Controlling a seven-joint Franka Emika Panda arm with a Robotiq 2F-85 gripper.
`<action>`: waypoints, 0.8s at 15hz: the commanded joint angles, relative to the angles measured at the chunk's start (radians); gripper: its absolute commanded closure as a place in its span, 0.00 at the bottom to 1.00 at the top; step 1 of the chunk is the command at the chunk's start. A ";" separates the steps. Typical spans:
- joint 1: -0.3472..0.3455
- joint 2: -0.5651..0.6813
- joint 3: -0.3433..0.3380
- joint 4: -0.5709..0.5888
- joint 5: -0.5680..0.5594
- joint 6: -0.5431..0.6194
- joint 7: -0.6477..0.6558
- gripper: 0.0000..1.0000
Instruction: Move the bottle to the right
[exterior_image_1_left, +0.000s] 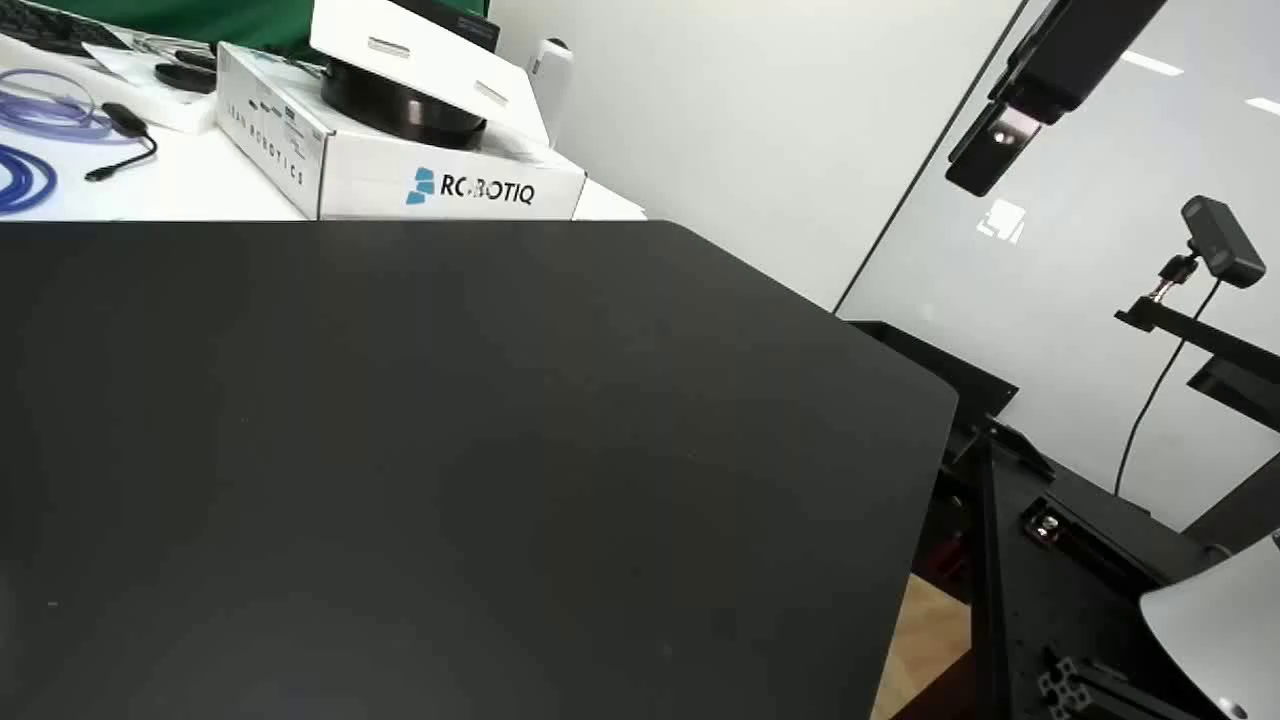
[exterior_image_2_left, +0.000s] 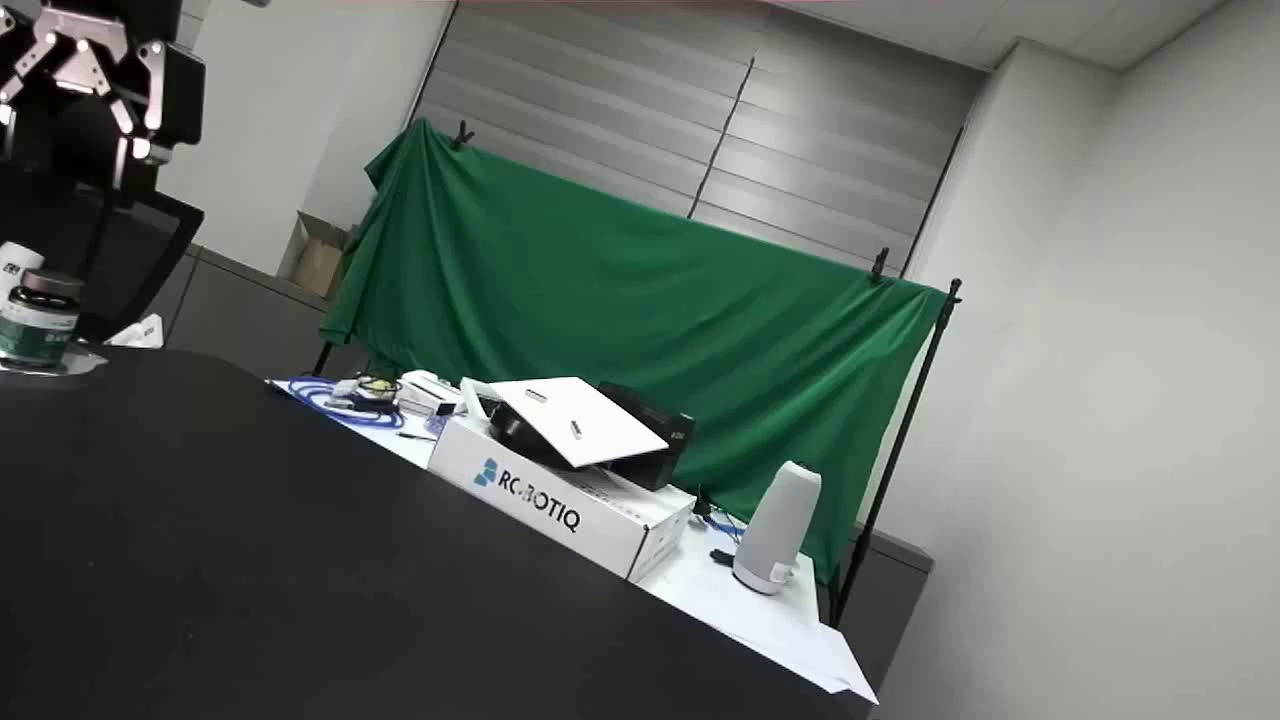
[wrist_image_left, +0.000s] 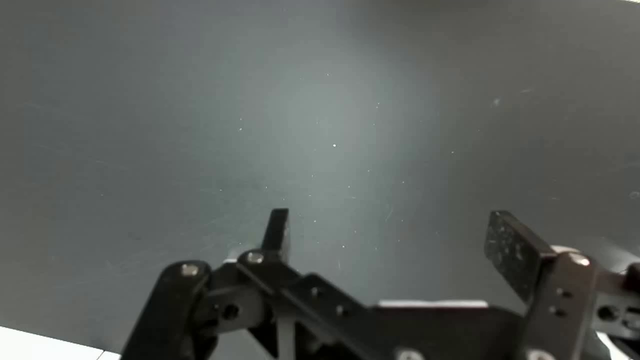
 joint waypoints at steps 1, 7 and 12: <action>0.017 0.003 -0.017 0.001 -0.012 -0.002 0.009 0.00; 0.017 0.006 -0.018 0.001 -0.012 -0.002 0.008 0.00; 0.018 0.017 -0.026 0.009 -0.009 -0.016 0.007 0.00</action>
